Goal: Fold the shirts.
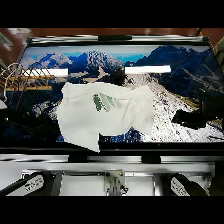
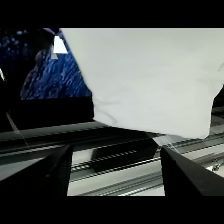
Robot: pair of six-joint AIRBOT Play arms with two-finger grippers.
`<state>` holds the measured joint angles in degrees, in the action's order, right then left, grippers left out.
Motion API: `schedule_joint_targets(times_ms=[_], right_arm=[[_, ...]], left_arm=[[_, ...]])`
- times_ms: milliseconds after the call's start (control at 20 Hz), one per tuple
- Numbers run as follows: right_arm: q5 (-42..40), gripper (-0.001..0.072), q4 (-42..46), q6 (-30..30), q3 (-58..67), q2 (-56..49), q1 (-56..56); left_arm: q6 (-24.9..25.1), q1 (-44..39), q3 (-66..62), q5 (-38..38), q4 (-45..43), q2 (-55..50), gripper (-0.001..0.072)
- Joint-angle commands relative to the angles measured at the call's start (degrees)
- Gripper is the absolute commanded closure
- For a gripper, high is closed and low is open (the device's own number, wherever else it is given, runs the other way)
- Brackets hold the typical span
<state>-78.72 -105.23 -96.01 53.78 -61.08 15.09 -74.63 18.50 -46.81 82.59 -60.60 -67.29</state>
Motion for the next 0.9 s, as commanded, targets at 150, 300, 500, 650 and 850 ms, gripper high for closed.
schedule_joint_targets(times_ms=[150, 300, 500, 650, 850], right_arm=[[2.1, 0.0136, -2.8, -0.4, -2.0, 0.4, -2.8], [2.0, 0.0136, -2.7, -0.3, -2.0, 0.4, -2.8], [2.0, 0.0137, -2.7, -0.3, -2.0, 0.4, -2.8], [2.0, 0.0137, -2.7, -0.2, -2.0, 0.4, -2.8], [0.8, 0.0136, -0.1, 1.4, -3.5, 0.4, -2.8]], left_arm=[[5.5, 1.5, 15.8, -10.3, 4.9, 3.2, 0.0107], [8.0, 1.2, 17.5, -14.1, 9.6, 2.7, 0.0108], [8.1, -2.3, 17.5, -17.9, 10.7, 2.5, 0.0110], [7.1, -5.3, 17.5, -21.9, 10.8, 2.5, 0.0223], [5.6, -6.3, 17.5, -24.3, 10.8, 2.5, 0.0560]])
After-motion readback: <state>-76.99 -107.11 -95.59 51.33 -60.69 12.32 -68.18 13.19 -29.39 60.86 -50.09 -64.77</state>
